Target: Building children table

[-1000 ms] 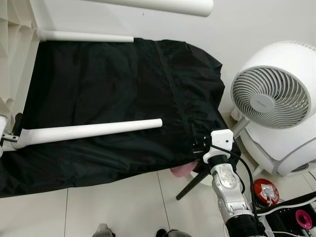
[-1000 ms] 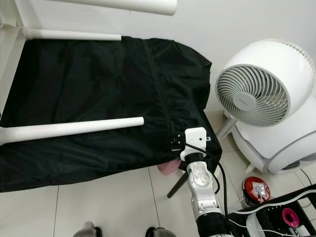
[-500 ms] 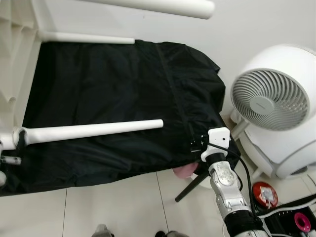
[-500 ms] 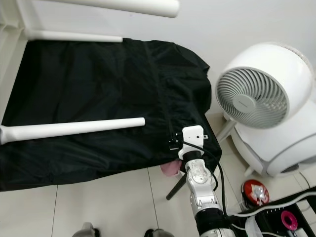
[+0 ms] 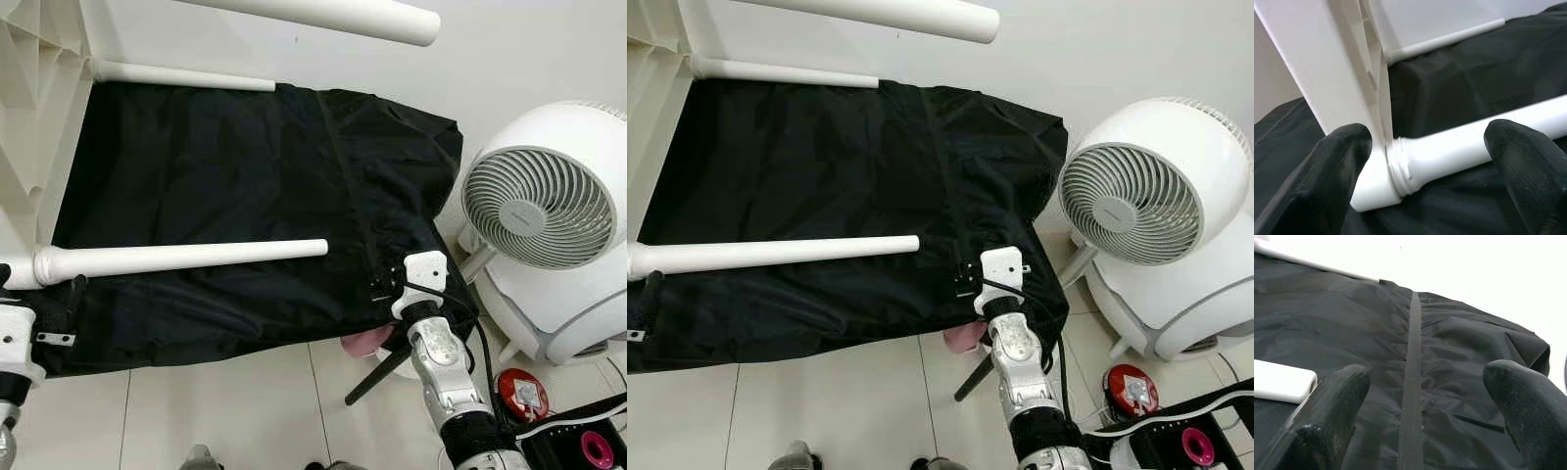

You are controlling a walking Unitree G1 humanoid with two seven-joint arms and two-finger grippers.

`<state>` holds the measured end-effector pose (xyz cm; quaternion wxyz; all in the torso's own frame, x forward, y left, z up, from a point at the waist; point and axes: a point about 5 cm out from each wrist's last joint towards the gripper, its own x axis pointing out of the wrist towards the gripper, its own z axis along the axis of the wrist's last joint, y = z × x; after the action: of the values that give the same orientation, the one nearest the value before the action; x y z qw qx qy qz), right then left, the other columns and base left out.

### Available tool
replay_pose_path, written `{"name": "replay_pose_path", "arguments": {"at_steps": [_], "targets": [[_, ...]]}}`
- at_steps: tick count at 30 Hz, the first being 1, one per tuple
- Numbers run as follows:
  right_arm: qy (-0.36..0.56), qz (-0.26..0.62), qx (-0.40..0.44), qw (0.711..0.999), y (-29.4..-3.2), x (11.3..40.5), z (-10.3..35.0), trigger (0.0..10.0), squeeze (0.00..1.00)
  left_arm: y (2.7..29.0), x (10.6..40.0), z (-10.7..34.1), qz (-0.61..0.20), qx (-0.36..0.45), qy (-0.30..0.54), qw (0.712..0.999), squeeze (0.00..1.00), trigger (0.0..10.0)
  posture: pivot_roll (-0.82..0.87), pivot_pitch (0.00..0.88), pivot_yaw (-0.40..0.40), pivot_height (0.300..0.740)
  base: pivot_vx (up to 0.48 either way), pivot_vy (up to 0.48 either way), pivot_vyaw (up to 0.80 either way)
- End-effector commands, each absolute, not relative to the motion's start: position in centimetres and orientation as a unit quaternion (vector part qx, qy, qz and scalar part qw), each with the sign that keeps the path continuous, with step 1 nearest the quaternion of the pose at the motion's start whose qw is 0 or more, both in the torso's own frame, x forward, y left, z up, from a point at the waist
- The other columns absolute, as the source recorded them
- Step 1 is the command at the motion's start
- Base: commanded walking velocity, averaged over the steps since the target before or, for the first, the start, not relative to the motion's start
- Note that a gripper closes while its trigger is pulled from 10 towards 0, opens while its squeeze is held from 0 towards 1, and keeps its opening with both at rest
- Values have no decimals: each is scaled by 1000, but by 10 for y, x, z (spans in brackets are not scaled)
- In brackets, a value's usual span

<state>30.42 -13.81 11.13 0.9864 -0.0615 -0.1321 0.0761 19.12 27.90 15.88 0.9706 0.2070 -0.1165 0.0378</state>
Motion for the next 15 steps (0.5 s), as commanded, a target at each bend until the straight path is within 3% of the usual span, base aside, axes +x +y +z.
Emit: {"name": "replay_pose_path", "arguments": {"at_steps": [1,15], "targets": [[-129,79,-59,987,-138,306,109,10000,0,267,197,157,54,175,-119,976,0,10000,180,59,-115,740,0,0,0],[-132,59,-32,989,-142,311,116,10000,0,232,254,145,34,80,-59,994,0,10000,122,52,-100,740,0,0,0]]}}
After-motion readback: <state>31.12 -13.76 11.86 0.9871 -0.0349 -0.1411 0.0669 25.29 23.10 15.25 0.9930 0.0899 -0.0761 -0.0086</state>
